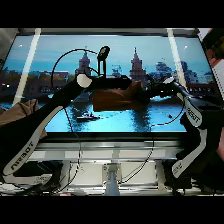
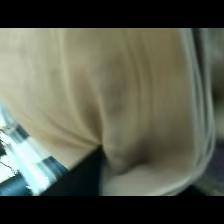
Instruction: Fold the clothes and pants, and hang the long-sleeved shirts on hangers.
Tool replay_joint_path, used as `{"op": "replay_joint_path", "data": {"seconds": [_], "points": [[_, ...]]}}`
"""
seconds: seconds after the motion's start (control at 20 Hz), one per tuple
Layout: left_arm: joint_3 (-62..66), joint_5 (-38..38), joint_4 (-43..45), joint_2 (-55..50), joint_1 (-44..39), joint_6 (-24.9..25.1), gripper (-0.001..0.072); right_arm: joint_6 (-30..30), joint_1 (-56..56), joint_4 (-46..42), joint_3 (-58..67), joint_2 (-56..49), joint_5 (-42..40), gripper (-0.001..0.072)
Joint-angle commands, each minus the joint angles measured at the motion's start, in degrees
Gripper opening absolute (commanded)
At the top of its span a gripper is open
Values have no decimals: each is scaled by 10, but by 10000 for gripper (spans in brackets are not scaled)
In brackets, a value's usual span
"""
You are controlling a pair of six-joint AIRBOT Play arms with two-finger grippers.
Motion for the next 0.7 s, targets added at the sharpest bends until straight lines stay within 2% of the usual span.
{"op": "replay_joint_path", "data": {"seconds": [0.0,0.1,0.2,0.4,0.65], "points": [[0,-4,0,2,12,1,499,-28,26,17,45,4,6,31],[0,-15,14,17,43,30,500,-28,19,-5,100,9,22,13],[0,-35,51,44,91,35,499,-15,4,-60,156,28,36,12],[0,-106,71,95,194,35,499,111,-50,-196,242,94,44,12],[0,-165,71,129,271,35,499,250,-157,-342,322,189,112,12]]}}
